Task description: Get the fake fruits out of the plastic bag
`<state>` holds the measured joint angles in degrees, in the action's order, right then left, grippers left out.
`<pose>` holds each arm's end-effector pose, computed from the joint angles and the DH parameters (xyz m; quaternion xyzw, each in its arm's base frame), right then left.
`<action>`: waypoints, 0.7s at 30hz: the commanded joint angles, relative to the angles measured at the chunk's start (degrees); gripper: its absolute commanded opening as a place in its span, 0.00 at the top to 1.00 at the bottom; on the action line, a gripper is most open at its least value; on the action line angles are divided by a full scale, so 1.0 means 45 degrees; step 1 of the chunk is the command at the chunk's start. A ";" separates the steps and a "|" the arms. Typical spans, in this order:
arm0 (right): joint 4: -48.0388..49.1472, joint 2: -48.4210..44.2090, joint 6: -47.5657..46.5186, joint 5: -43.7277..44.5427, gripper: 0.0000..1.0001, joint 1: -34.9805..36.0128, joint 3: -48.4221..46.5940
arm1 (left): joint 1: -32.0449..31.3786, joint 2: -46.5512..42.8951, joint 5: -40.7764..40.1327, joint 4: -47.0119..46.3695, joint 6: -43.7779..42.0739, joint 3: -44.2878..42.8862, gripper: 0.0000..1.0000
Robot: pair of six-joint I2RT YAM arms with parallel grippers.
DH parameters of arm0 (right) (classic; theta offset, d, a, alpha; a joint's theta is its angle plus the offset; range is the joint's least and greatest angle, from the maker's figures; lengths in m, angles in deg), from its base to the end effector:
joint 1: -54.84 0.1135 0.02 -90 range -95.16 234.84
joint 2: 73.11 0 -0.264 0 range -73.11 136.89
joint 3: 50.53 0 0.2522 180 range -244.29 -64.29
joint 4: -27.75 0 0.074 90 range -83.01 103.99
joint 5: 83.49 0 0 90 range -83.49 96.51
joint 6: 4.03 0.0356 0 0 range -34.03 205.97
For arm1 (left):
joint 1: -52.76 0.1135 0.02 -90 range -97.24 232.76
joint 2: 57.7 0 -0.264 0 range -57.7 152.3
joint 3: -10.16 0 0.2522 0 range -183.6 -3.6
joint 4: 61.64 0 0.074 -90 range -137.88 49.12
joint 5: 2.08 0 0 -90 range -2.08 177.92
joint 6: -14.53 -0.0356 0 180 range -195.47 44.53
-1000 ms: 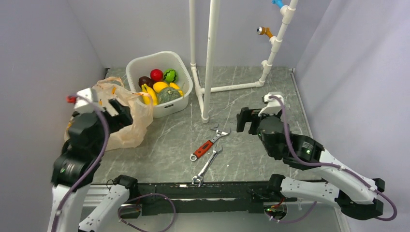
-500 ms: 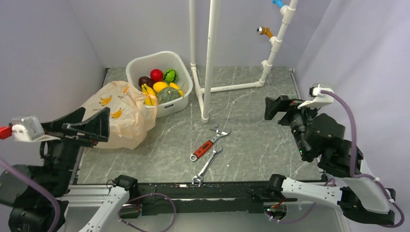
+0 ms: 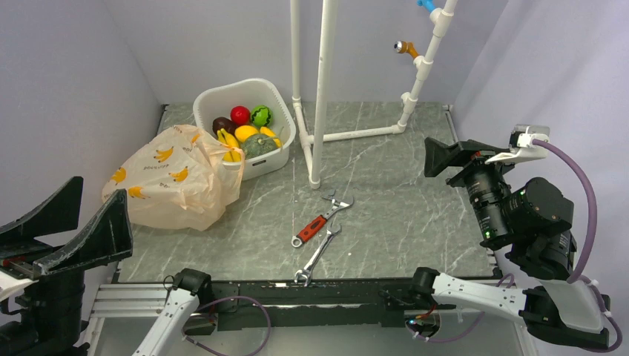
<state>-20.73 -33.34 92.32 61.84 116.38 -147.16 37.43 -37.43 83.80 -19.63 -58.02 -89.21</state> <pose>0.0487 0.0284 0.5073 0.0433 0.6758 0.1226 0.7255 -0.0886 0.0270 0.5187 -0.0404 0.4445 -0.2371 0.8629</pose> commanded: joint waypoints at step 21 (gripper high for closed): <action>0.1523 -0.1080 -0.0746 -0.1513 0.00 -0.0013 0.0385 | 0.0050 -0.0384 -0.0001 -0.0597 -0.0570 -0.0255 0.01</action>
<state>-16.56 -36.51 89.87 58.28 116.38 -146.22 37.43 -39.46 83.56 -21.90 -60.00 -90.04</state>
